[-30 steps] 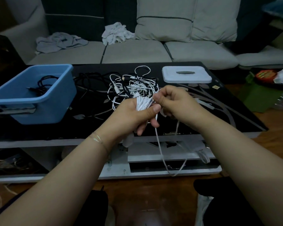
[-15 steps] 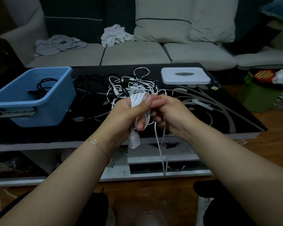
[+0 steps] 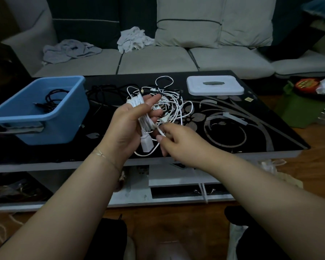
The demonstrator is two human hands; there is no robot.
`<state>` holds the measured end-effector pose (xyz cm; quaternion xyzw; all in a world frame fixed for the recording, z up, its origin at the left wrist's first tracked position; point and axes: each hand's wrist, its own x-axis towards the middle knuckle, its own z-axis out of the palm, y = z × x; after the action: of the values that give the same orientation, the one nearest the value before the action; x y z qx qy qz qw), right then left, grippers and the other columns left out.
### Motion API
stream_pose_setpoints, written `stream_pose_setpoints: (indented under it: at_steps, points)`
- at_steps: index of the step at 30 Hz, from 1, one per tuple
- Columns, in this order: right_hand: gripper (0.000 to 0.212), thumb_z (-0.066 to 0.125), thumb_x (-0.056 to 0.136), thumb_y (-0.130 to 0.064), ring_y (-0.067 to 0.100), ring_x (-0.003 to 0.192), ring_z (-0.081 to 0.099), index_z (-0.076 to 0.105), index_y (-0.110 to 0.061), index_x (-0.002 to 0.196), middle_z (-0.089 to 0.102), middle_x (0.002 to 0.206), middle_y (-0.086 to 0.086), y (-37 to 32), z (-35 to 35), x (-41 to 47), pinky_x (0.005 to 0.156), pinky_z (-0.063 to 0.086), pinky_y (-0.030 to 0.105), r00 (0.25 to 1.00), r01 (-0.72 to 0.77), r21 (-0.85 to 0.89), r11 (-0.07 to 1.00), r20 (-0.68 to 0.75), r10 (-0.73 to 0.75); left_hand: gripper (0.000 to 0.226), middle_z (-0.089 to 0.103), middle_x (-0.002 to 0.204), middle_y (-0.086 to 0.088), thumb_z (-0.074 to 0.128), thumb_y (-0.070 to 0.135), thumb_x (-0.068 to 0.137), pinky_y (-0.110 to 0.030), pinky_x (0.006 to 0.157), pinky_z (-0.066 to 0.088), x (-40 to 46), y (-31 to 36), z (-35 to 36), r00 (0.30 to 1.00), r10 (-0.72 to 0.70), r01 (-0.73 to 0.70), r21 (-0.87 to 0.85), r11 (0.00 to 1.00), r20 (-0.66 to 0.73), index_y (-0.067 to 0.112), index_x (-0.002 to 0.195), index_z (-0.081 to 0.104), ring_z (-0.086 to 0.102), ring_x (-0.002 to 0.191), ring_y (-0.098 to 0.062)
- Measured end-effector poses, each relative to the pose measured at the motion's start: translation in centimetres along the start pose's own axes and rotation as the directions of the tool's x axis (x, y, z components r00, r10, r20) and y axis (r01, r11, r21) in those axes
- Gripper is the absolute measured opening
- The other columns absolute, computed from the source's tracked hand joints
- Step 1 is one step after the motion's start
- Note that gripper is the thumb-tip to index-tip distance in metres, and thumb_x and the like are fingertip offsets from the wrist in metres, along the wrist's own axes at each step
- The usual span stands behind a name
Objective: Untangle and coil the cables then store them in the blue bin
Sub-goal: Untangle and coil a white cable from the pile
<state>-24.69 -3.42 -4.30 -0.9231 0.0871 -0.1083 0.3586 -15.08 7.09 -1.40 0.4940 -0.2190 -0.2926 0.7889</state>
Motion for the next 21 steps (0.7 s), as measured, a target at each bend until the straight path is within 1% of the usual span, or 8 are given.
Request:
stream_pose_setpoints:
  at_steps: [3,5,9,14,15,16,18,21]
  points:
    - [0.014,0.046,0.097,-0.029,0.025,0.074,0.055,0.043,-0.025,0.083,0.059,0.073,-0.002,-0.2,-0.1,-0.3,0.068,0.046,0.037,0.999,0.050,-0.156,0.987,0.026,-0.046,0.013,0.067,0.110,-0.006,0.049,0.004,0.095,-0.016,0.060,0.052,0.0,0.0,0.1,1.000,0.010,-0.009,0.069,0.998,-0.011,0.008,0.104,0.058,0.070,0.072,-0.009]
    - [0.011,0.045,0.097,-0.030,0.024,0.075,0.050,0.050,-0.021,0.093,0.051,0.072,-0.005,-0.3,-0.5,-0.5,0.064,0.041,0.034,0.998,0.059,-0.251,0.966,0.041,-0.050,0.011,0.066,0.110,-0.007,0.049,0.006,0.096,-0.019,0.064,0.054,-0.1,-0.4,0.3,0.999,0.030,-0.032,0.127,0.991,0.019,0.010,0.105,0.054,0.072,0.079,-0.014]
    - [0.017,0.047,0.095,-0.029,0.027,0.087,0.056,0.055,-0.021,0.108,0.062,0.092,0.004,-0.4,-1.0,-0.8,0.063,0.035,0.031,0.997,0.068,-0.327,0.943,0.067,-0.049,0.016,0.059,0.123,-0.007,0.046,0.005,0.099,-0.023,0.073,0.057,-0.4,-0.9,0.6,0.995,0.058,-0.076,0.261,0.962,0.077,0.010,0.115,0.049,0.072,0.086,-0.014]
    - [0.013,0.049,0.094,-0.030,0.022,0.076,0.051,0.057,-0.020,0.100,0.050,0.077,-0.004,-0.4,-1.3,-0.9,0.060,0.031,0.029,0.994,0.105,-0.369,0.924,0.079,-0.081,0.027,0.052,0.131,-0.001,0.046,0.008,0.100,-0.025,0.078,0.057,-0.6,-1.5,0.9,0.990,0.068,-0.116,0.442,0.890,0.123,0.010,0.126,0.041,0.068,0.095,-0.017]
    - [0.010,0.051,0.093,-0.029,0.019,0.072,0.049,0.056,-0.022,0.096,0.049,0.073,-0.007,-0.3,-1.3,-0.9,0.060,0.032,0.029,0.993,0.111,-0.349,0.931,0.079,-0.089,0.028,0.053,0.130,0.000,0.049,0.017,0.099,-0.031,0.085,0.057,-0.4,-1.7,0.5,0.990,0.084,-0.132,0.524,0.841,0.115,0.010,0.126,0.043,0.067,0.100,-0.019]
    - [0.004,0.054,0.090,-0.028,0.016,0.069,0.047,0.055,-0.025,0.089,0.049,0.068,-0.008,-0.2,-1.3,-0.8,0.059,0.035,0.030,0.993,0.111,-0.308,0.945,0.077,-0.092,0.038,0.055,0.127,-0.001,0.052,0.034,0.096,-0.038,0.092,0.054,-0.2,-1.8,0.2,0.988,0.113,-0.153,0.660,0.736,0.103,0.009,0.124,0.046,0.065,0.104,-0.020]
    - [0.016,0.059,0.086,-0.021,0.012,0.064,0.049,0.050,-0.027,0.074,0.052,0.064,-0.009,-0.3,-1.4,-0.8,0.062,0.043,0.033,0.996,0.083,-0.118,0.990,0.054,-0.077,0.069,0.062,0.110,-0.003,0.043,0.067,0.079,-0.042,0.091,0.050,0.1,-1.9,-0.8,0.980,0.156,-0.186,0.854,0.486,0.125,0.007,0.111,0.054,0.061,0.098,-0.020]
    - [0.020,0.057,0.087,-0.002,0.003,0.069,0.057,0.062,-0.021,0.081,0.064,0.074,-0.007,-0.7,-1.7,-0.7,0.070,0.049,0.028,0.994,0.093,0.225,0.970,0.039,-0.104,0.072,0.059,0.081,-0.001,0.033,0.077,0.085,-0.038,0.074,0.051,-0.1,-1.8,-0.8,0.969,0.131,-0.245,0.832,0.498,0.207,0.010,0.092,0.056,0.055,0.074,-0.014]
